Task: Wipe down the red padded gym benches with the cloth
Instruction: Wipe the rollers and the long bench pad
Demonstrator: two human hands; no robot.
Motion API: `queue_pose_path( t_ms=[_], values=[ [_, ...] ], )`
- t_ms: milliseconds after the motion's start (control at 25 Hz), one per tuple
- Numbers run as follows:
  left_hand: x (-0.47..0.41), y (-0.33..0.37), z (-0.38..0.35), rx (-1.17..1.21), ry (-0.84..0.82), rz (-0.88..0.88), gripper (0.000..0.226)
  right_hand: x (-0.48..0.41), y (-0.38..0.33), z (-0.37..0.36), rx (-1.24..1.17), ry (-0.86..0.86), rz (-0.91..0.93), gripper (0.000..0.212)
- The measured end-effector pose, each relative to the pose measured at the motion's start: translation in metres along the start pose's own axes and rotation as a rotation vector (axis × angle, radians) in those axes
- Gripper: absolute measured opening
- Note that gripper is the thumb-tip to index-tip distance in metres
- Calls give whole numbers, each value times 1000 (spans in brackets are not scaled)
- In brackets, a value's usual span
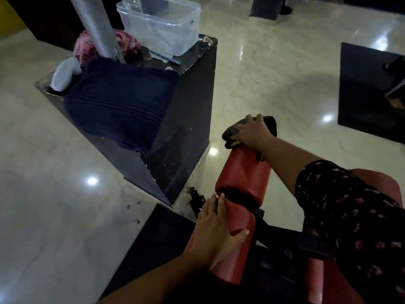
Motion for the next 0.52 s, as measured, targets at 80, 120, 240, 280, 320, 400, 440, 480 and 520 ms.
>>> queue_pose_path(
  t_ms=[80,120,240,280,320,400,440,480,520],
  values=[
    [0,0,2,-1,-11,-7,113,5,18,-14,-245,18,-130,42],
    [0,-1,3,0,-28,-3,112,10,25,-20,-351,30,-166,47],
    [-2,-1,4,-29,-57,15,110,33,33,-41,-550,83,-244,60],
    [-2,-1,3,-37,-54,13,109,42,34,-47,-636,108,-289,63],
    [-2,-1,2,-48,-37,-3,107,51,34,-51,-732,133,-347,65],
    [0,0,1,-119,48,-71,99,68,31,-63,-856,172,-433,69],
    [0,0,1,-164,82,-103,94,75,30,-68,-880,172,-454,71],
    [0,1,2,-200,92,-120,92,80,30,-73,-910,156,-470,73],
    [1,2,3,-230,84,-129,91,88,34,-79,-968,141,-487,76]
  ],
)
Point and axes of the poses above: each hand's wrist, its own x-axis away from the middle knuckle, its own z-axis out of the back of the hand, y = z × x, the point moved 3 cm from there along -x, towards the middle knuckle, and after that the axes turned 13 degrees about -x, right-handed, at the moved point
